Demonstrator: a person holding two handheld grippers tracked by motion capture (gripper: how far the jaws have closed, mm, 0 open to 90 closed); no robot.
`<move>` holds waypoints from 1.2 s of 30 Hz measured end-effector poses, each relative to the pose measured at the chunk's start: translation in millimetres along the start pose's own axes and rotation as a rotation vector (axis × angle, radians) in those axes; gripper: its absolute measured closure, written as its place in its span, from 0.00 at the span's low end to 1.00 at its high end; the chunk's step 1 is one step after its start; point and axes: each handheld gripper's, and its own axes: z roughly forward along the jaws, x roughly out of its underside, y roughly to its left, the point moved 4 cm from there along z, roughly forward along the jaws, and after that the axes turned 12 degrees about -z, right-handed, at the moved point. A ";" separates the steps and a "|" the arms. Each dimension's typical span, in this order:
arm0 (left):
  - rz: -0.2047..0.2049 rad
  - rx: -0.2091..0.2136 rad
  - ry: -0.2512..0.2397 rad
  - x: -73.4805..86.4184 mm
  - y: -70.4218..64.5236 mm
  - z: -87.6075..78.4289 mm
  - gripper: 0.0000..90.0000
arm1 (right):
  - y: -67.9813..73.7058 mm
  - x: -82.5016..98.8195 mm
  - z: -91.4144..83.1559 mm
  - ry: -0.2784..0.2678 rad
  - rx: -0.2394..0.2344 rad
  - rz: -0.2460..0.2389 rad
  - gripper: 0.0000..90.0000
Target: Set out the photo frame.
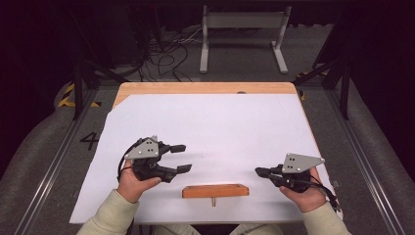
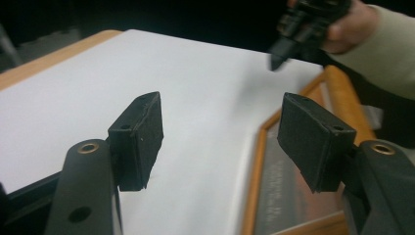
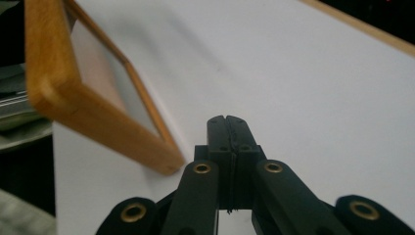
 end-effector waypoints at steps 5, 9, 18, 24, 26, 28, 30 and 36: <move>-0.031 -0.038 -0.003 2.4 11.1 -0.7 0.37 | 17.9 4.3 8.8 0.053 -0.094 -0.017 1.00; -0.052 -0.049 -0.003 4.1 15.8 0.6 0.37 | 28.8 5.4 16.4 0.102 -0.142 -0.038 1.00; -0.079 -0.055 0.004 7.2 21.4 2.3 0.36 | 42.0 15.0 29.6 0.187 -0.237 -0.039 1.00; -0.076 -0.056 0.010 9.3 23.9 2.8 0.36 | 47.1 14.9 39.5 0.194 -0.252 -0.047 1.00; -0.083 -0.054 0.013 10.1 23.5 2.1 0.36 | 46.1 13.2 41.4 0.186 -0.237 -0.045 1.00; -0.083 -0.056 0.013 10.7 23.6 1.4 0.36 | 44.4 11.9 43.9 0.184 -0.228 -0.032 1.00; -0.083 -0.057 0.014 11.2 23.7 0.8 0.35 | 43.8 12.3 44.9 0.184 -0.227 -0.032 1.00; -0.089 -0.063 0.014 13.6 23.6 -0.6 0.35 | 35.4 13.8 51.3 0.176 -0.195 0.002 1.00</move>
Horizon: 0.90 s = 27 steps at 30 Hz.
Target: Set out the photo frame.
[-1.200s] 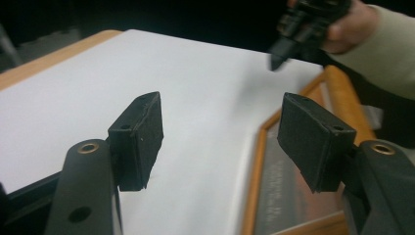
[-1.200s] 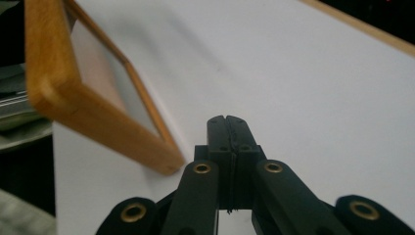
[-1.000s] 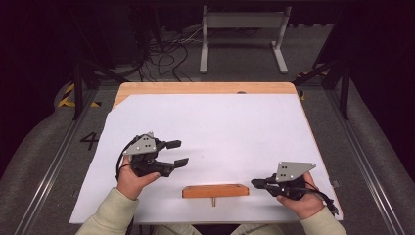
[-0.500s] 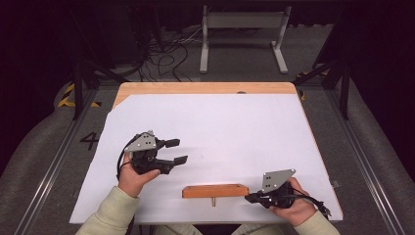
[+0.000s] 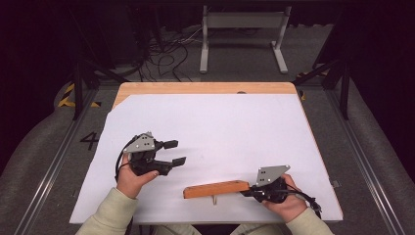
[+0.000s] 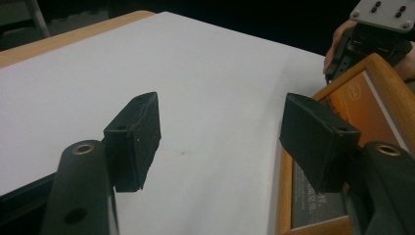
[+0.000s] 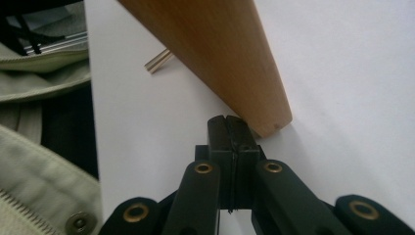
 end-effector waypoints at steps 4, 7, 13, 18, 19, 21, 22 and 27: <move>-0.003 -0.005 0.006 1.5 0.5 -0.1 0.35 | -10.5 -0.6 3.5 -0.014 0.019 0.028 1.00; -0.002 -0.009 0.010 2.0 1.0 -0.8 0.35 | -21.9 -3.5 8.1 -0.032 0.030 0.052 1.00; -0.002 -0.010 0.006 2.2 1.8 -2.4 0.35 | -35.2 -10.9 16.5 -0.048 0.029 0.066 1.00; -0.008 -0.017 0.006 3.5 4.7 -4.8 0.35 | -46.9 -22.6 25.3 -0.048 0.038 0.063 1.00; -0.014 -0.019 0.002 3.8 5.0 -5.3 0.35 | -49.9 -24.6 26.6 -0.052 0.041 0.065 1.00; -0.016 -0.020 0.002 4.1 5.9 -6.2 0.35 | -57.2 -29.0 29.7 -0.056 0.044 0.085 1.00; -0.014 -0.022 0.005 4.3 6.5 -6.7 0.35 | -57.2 -29.0 29.7 -0.056 0.044 0.085 1.00; -0.017 -0.025 0.005 5.3 8.5 -6.6 0.35 | -70.4 -39.1 37.9 -0.069 0.043 0.106 1.00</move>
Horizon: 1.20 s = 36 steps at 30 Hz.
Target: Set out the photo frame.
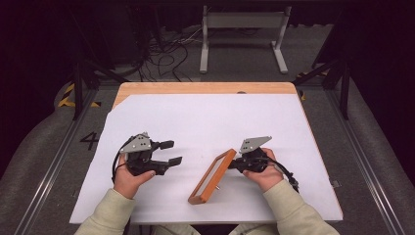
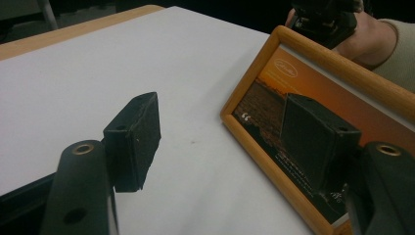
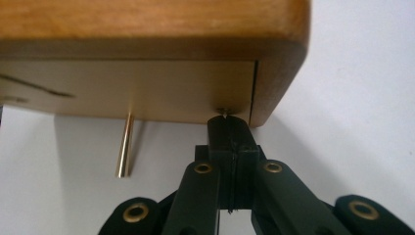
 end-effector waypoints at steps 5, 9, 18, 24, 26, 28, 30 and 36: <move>-0.004 -0.001 -0.002 -0.5 -0.3 0.6 0.35 | -6.4 -8.0 6.3 -0.012 -0.008 0.010 1.00; -0.005 -0.001 -0.002 -0.2 0.6 1.0 0.35 | -10.8 -16.6 15.0 -0.014 -0.018 0.014 1.00; -0.014 -0.012 -0.009 0.6 4.9 -1.6 0.35 | -15.7 -36.5 37.3 -0.008 -0.050 0.008 1.00; -0.027 -0.032 -0.019 1.9 11.6 -5.3 0.35 | -15.9 -47.9 50.4 -0.010 -0.071 -0.001 1.00; -0.036 -0.032 -0.020 2.3 11.9 -5.5 0.35 | -15.4 -52.1 55.4 -0.010 -0.084 -0.008 1.00; -0.028 -0.033 -0.020 1.9 12.6 -5.4 0.35 | -15.2 -55.6 59.5 -0.012 -0.097 -0.011 1.00; -0.033 -0.032 -0.022 1.9 12.1 -5.3 0.35 | -15.4 -58.0 62.0 -0.010 -0.101 -0.019 1.00; -0.038 -0.043 -0.025 2.7 15.1 -6.6 0.35 | -16.5 -58.5 56.8 0.011 -0.066 -0.028 1.00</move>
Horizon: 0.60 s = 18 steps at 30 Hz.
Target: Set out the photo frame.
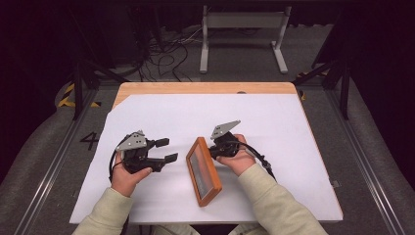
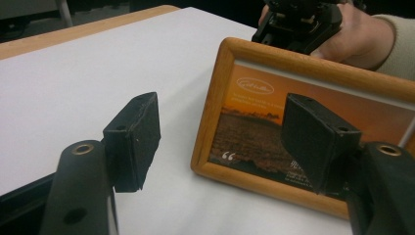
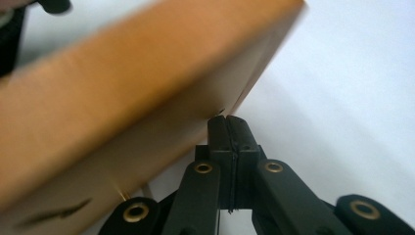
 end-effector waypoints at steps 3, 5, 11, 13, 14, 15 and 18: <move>-0.008 -0.009 0.001 0.7 3.1 -2.3 0.35 | -1.8 2.2 -9.5 0.012 0.043 0.020 0.95; -0.007 -0.019 0.000 1.0 5.7 -3.6 0.35 | -2.8 3.4 -17.7 0.020 0.072 0.018 0.93; -0.015 -0.043 0.002 2.6 10.2 -4.1 0.35 | -1.1 3.9 -46.2 0.020 0.104 0.079 0.79; -0.018 -0.045 0.004 3.0 11.1 -4.0 0.35 | 0.4 1.6 -54.6 0.020 0.112 0.099 0.75; -0.022 -0.046 0.005 3.2 11.3 -4.0 0.35 | 1.5 0.0 -58.5 0.023 0.115 0.114 0.73; -0.020 -0.048 0.005 3.3 11.8 -3.8 0.35 | 2.5 -1.9 -62.2 0.024 0.118 0.127 0.71; -0.024 -0.051 0.007 3.6 12.4 -3.7 0.35 | 5.6 -6.2 -68.8 0.031 0.114 0.161 0.67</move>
